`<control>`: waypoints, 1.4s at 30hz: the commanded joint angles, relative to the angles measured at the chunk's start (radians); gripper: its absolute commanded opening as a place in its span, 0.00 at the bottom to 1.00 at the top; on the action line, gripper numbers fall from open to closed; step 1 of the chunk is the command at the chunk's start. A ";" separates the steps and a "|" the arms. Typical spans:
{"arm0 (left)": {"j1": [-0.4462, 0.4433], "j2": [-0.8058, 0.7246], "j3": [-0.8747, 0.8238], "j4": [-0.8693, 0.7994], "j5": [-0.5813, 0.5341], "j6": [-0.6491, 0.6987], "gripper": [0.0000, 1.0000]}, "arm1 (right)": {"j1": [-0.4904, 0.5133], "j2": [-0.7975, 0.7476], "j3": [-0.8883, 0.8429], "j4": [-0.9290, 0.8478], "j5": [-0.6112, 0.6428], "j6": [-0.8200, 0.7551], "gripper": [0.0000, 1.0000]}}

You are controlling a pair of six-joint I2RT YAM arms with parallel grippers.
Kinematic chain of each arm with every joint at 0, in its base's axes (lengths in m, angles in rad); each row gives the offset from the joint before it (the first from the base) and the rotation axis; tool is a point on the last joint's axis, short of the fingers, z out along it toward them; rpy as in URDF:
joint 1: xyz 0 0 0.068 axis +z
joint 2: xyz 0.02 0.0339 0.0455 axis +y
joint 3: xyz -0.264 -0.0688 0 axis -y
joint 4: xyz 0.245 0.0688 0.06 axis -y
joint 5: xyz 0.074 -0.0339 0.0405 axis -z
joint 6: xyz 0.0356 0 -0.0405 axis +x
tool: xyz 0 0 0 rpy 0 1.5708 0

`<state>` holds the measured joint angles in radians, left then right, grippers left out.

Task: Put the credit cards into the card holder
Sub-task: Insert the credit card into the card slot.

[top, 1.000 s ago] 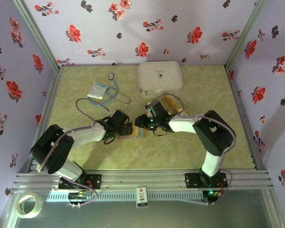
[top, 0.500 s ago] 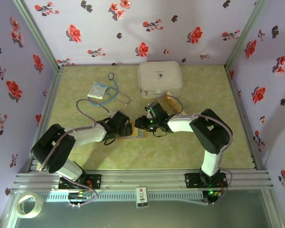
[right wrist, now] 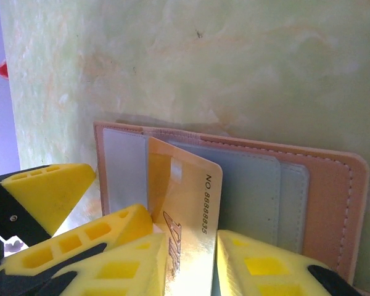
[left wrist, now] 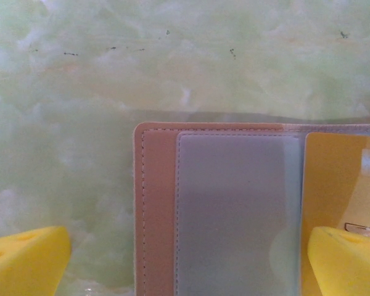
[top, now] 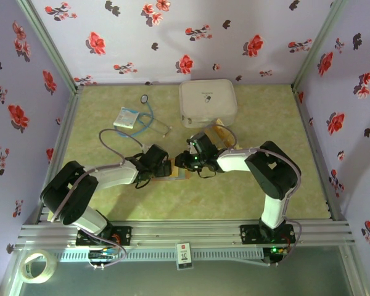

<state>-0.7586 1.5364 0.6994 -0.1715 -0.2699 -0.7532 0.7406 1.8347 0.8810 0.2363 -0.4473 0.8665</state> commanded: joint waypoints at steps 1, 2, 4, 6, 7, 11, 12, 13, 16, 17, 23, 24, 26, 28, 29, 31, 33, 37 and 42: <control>-0.006 0.023 -0.031 0.013 0.019 -0.022 1.00 | 0.009 0.010 0.013 0.020 -0.017 0.006 0.22; -0.006 0.022 -0.031 0.013 0.019 -0.023 1.00 | 0.009 0.012 0.013 0.022 -0.019 0.006 0.20; -0.007 0.021 -0.033 0.015 0.020 -0.024 1.00 | 0.009 0.016 0.012 0.029 -0.022 0.009 0.16; -0.007 0.017 -0.032 0.014 0.019 -0.022 1.00 | 0.009 0.017 0.009 0.035 -0.024 0.014 0.10; -0.006 0.014 -0.027 0.010 0.019 -0.019 1.00 | 0.009 0.019 0.006 0.041 -0.026 0.015 0.07; -0.003 -0.022 0.002 -0.031 0.015 0.004 1.00 | 0.006 0.026 -0.002 0.061 -0.034 0.028 0.00; 0.000 -0.039 0.008 -0.046 0.009 0.009 1.00 | 0.005 0.027 -0.004 0.061 -0.033 0.028 0.00; 0.005 -0.058 0.014 -0.061 0.004 0.013 1.00 | 0.004 0.027 -0.007 0.063 -0.032 0.028 0.00; 0.036 -0.099 0.012 -0.098 -0.003 0.015 1.00 | 0.003 0.030 -0.011 0.068 -0.032 0.028 0.00; 0.045 -0.110 0.007 -0.102 -0.004 0.015 1.00 | 0.003 0.030 -0.013 0.070 -0.031 0.028 0.00; 0.103 -0.122 -0.037 -0.149 -0.013 0.000 1.00 | 0.002 0.039 -0.022 0.081 -0.030 0.031 0.00; 0.105 -0.121 -0.045 -0.151 -0.015 -0.005 1.00 | 0.003 0.040 -0.022 0.082 -0.031 0.031 0.00; 0.107 -0.120 -0.063 -0.154 -0.024 -0.016 1.00 | 0.002 0.041 -0.026 0.083 -0.031 0.031 0.00; 0.109 -0.118 -0.077 -0.153 -0.032 -0.028 1.00 | 0.003 0.043 -0.027 0.085 -0.032 0.031 0.00; 0.110 -0.116 -0.084 -0.152 -0.038 -0.033 1.00 | 0.002 0.045 -0.028 0.086 -0.031 0.031 0.02; 0.111 -0.112 -0.093 -0.154 -0.047 -0.044 1.00 | 0.003 0.046 -0.030 0.087 -0.031 0.031 0.07; 0.113 -0.109 -0.101 -0.156 -0.057 -0.056 1.00 | 0.002 0.047 -0.032 0.087 -0.031 0.031 0.10; 0.113 -0.105 -0.116 -0.154 -0.071 -0.072 1.00 | 0.003 0.045 -0.037 0.086 -0.028 0.031 0.12; 0.114 -0.098 -0.124 -0.142 -0.072 -0.077 1.00 | 0.003 0.047 -0.040 0.088 -0.029 0.030 0.11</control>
<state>-0.6552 1.4208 0.6098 -0.2684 -0.3042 -0.8040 0.7422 1.8633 0.8524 0.3214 -0.4751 0.8948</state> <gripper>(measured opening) 0.997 0.111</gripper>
